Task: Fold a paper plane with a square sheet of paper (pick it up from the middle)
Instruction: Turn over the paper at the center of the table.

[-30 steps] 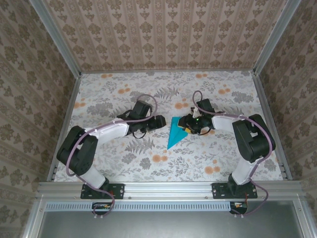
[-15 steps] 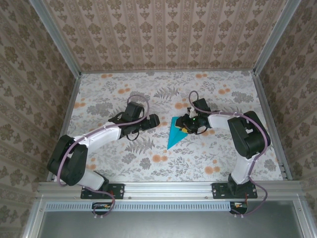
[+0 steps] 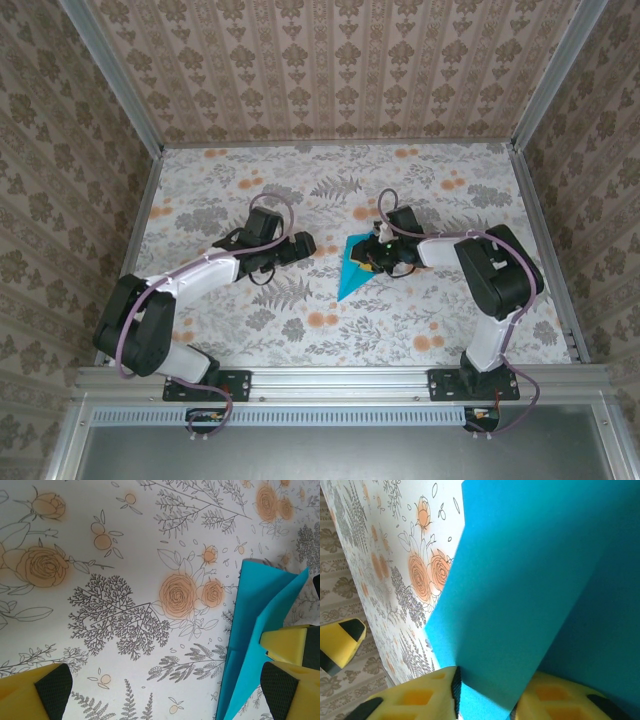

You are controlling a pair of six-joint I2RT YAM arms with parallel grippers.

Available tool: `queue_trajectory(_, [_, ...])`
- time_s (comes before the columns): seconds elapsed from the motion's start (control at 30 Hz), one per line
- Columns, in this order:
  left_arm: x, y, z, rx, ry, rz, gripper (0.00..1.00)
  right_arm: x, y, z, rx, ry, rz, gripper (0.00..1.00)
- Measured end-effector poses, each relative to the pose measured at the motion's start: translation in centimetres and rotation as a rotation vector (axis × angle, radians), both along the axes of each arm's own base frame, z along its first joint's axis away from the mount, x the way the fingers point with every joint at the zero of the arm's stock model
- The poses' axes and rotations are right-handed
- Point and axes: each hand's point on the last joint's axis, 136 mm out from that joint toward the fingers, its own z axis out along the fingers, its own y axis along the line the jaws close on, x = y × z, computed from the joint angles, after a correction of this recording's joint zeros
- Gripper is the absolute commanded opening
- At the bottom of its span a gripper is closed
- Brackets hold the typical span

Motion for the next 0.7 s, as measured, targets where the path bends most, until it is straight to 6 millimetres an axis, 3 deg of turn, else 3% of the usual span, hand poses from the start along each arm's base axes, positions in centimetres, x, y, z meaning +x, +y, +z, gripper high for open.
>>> queue_trajectory(0.1, [-0.2, -0.1, -0.1, -0.026, 0.011, -0.003, 1.00, 0.3, 0.1, 0.0, 0.012, -0.009, -0.007, 0.13])
queue_trajectory(0.27, [-0.7, -0.9, 0.6, -0.124, 0.006, -0.027, 1.00, 1.1, 0.6, 1.3, 0.065, -0.054, -0.008, 0.06])
queue_trajectory(0.43, [-1.0, -2.0, 1.7, -0.268, 0.010, -0.067, 1.00, 2.7, 1.4, 5.4, 0.201, -0.128, -0.002, 0.07])
queue_trajectory(0.7, [-1.0, -4.6, 5.2, -0.466, -0.027, -0.139, 1.00, 5.5, 3.4, 13.2, 0.409, -0.227, 0.016, 0.08])
